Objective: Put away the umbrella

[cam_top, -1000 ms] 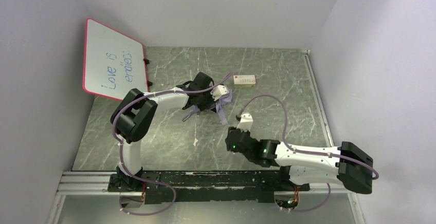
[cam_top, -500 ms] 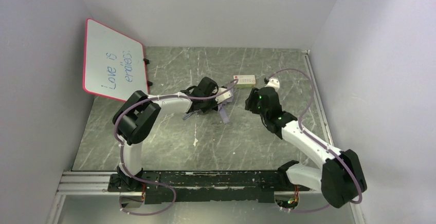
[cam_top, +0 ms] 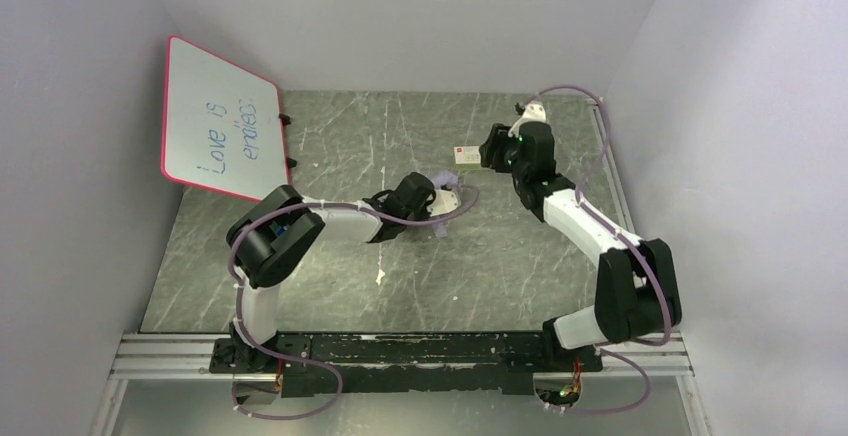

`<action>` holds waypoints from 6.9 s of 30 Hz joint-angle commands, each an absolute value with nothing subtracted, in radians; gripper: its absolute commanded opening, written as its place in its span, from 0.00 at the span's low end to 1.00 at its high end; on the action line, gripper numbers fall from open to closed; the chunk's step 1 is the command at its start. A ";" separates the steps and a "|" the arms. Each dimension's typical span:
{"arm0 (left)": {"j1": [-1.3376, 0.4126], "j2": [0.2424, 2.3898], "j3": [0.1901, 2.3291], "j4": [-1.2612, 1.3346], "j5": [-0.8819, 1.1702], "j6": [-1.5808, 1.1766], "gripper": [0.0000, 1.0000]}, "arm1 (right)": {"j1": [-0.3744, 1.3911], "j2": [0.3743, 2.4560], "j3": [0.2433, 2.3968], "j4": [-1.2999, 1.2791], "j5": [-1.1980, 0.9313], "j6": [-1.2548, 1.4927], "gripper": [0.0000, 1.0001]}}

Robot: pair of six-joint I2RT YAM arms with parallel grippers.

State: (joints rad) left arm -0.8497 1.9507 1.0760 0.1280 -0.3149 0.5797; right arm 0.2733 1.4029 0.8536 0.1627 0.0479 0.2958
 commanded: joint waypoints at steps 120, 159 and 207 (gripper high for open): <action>-0.509 2.057 1.462 -0.391 0.542 0.384 0.81 | 0.711 1.804 0.691 0.072 0.035 -1.086 0.23; -0.610 2.073 1.303 -0.437 0.324 0.441 0.05 | 0.781 1.656 0.642 0.153 0.027 -0.903 0.46; -1.101 2.148 0.982 0.025 -0.639 0.596 0.05 | 0.269 1.215 0.907 0.174 0.240 -0.034 0.59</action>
State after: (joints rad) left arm -1.0813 2.0201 1.0843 0.1566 -0.6594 0.5823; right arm 0.3370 1.1625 0.8448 0.0887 0.3161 0.0620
